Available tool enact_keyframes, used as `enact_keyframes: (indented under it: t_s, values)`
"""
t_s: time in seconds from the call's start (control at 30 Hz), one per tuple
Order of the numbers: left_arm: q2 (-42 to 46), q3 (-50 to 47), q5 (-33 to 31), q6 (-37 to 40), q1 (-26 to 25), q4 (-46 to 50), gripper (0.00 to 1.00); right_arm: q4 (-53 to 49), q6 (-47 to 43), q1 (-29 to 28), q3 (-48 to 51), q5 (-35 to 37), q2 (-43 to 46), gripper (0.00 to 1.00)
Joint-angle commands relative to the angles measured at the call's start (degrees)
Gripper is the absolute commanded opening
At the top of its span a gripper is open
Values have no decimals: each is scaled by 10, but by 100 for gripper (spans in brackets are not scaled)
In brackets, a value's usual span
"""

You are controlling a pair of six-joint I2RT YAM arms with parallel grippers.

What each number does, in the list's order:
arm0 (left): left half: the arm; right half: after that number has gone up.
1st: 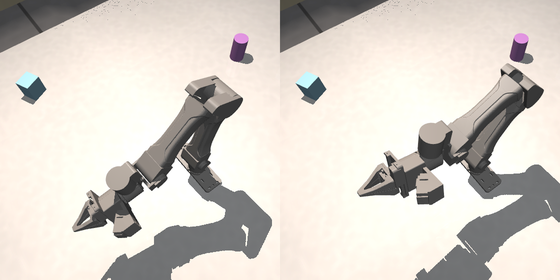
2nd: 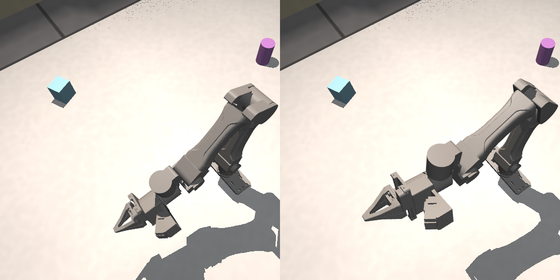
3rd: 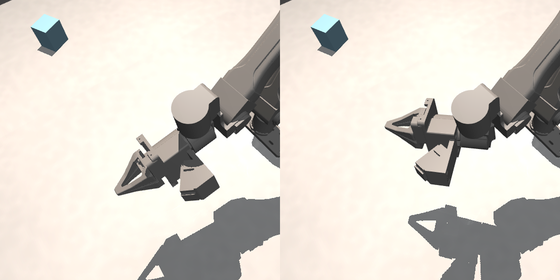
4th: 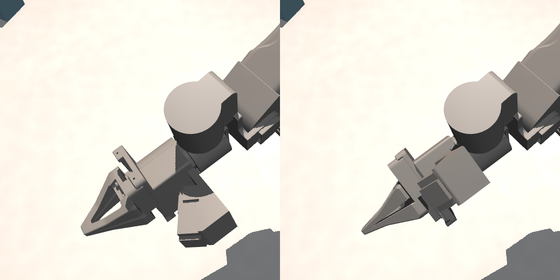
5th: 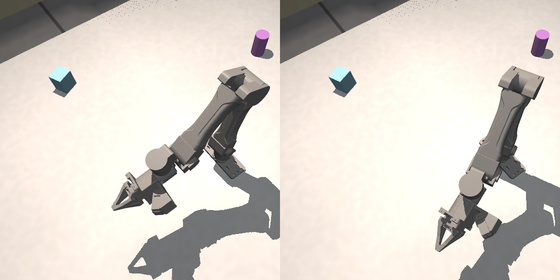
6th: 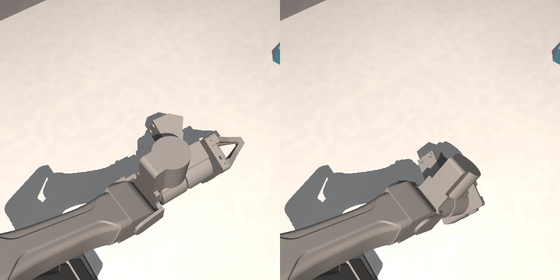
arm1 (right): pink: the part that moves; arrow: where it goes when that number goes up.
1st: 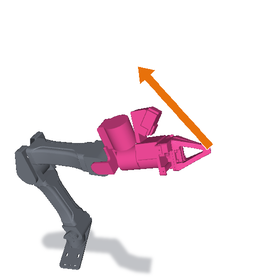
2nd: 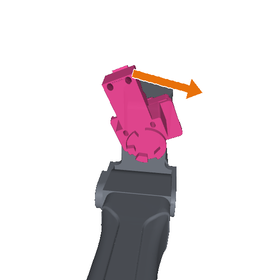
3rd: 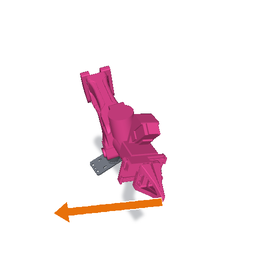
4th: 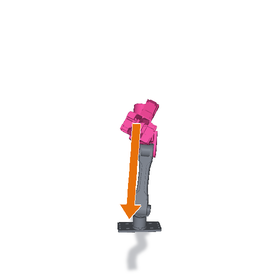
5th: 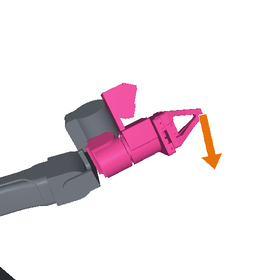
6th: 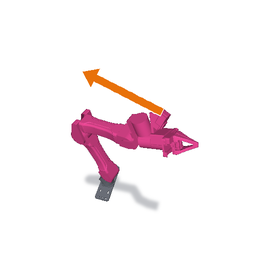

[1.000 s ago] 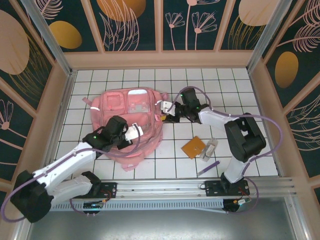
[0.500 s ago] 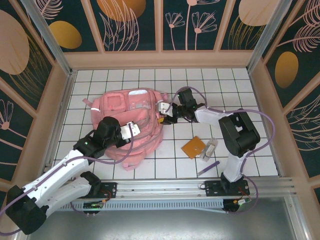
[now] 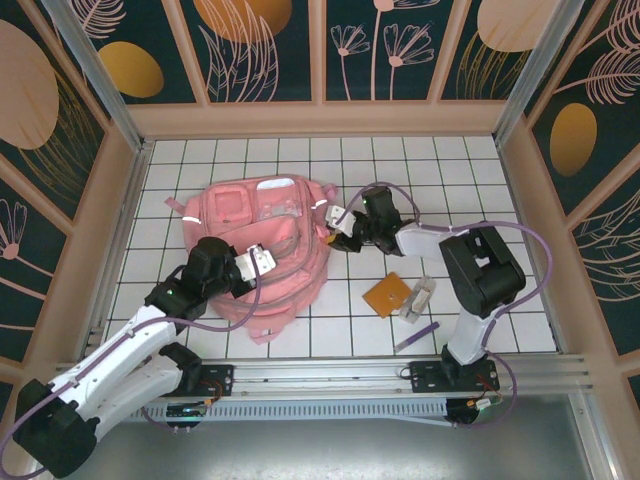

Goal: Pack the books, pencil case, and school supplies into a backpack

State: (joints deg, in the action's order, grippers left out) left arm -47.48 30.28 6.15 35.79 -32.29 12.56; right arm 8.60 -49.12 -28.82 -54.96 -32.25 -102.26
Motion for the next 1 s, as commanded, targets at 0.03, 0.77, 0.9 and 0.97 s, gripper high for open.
enact_keyframes:
  t_s: [0.03, 0.77, 0.9, 0.97]
  values:
    - [23, -3, 93, 12, 7, -73, 0, -224, -153, 22, -96, -136, -5, 43]
    - [10, -1, 119, 9, 12, -74, 0, -362, -204, 12, -207, -219, -102, 34]
    - [6, -2, 117, 12, 12, -75, 0, -377, -221, 9, -194, -223, -84, 28]
    - [6, -3, 118, 13, 13, -75, 0, -372, -221, 8, -184, -222, -73, 28]
